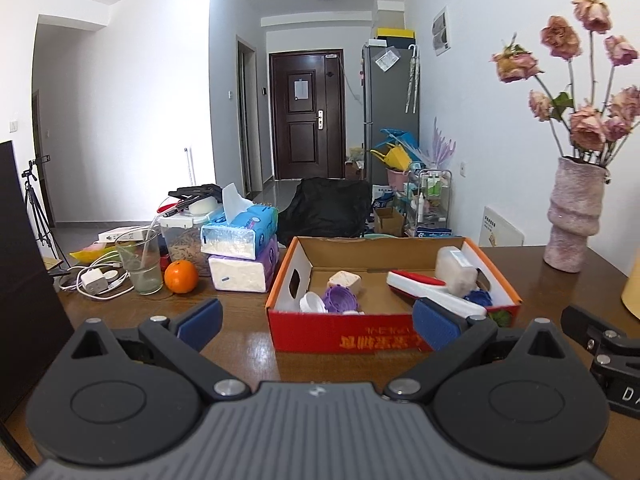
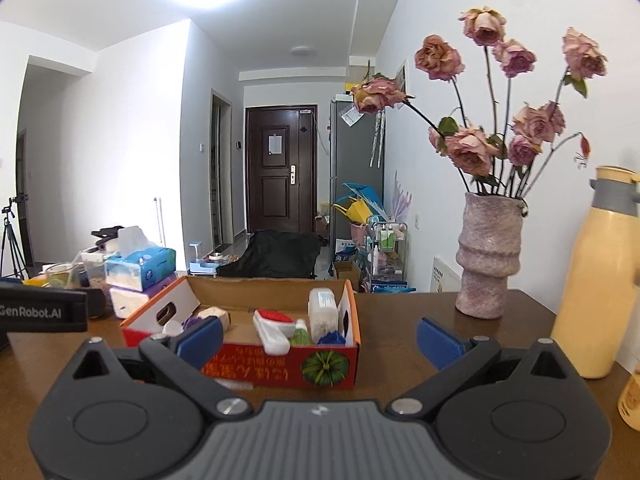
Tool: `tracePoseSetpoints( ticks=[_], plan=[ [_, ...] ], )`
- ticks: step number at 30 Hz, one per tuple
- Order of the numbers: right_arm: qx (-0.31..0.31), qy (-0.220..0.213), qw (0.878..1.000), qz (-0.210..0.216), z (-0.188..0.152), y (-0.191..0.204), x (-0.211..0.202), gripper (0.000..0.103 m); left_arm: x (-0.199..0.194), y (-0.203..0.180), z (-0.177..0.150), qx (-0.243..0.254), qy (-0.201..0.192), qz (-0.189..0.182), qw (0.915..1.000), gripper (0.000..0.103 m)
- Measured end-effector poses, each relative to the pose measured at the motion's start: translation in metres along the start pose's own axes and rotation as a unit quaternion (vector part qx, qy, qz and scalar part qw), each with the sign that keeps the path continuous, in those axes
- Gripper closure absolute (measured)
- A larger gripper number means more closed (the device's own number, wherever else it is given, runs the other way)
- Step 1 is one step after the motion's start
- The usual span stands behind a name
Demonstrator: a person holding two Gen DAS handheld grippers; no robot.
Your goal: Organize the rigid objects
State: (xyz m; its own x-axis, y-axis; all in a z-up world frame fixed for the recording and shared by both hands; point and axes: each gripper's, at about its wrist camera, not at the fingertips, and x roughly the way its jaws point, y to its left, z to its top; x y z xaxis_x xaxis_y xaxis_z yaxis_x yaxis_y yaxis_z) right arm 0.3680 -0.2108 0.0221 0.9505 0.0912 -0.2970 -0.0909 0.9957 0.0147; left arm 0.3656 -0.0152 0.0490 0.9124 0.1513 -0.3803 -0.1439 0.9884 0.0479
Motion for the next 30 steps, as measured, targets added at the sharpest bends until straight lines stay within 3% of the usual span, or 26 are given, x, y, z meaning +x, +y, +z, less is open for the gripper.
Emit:
tracePoseSetpoints(
  ticks=[30],
  plan=[
    [-0.027, -0.026, 0.999, 0.009, -0.057, 0.002, -0.227, 0.0, -0.205, 0.025, -0.096, 0.008, -0.021, -0.015, 0.9996, 0.0]
  ],
)
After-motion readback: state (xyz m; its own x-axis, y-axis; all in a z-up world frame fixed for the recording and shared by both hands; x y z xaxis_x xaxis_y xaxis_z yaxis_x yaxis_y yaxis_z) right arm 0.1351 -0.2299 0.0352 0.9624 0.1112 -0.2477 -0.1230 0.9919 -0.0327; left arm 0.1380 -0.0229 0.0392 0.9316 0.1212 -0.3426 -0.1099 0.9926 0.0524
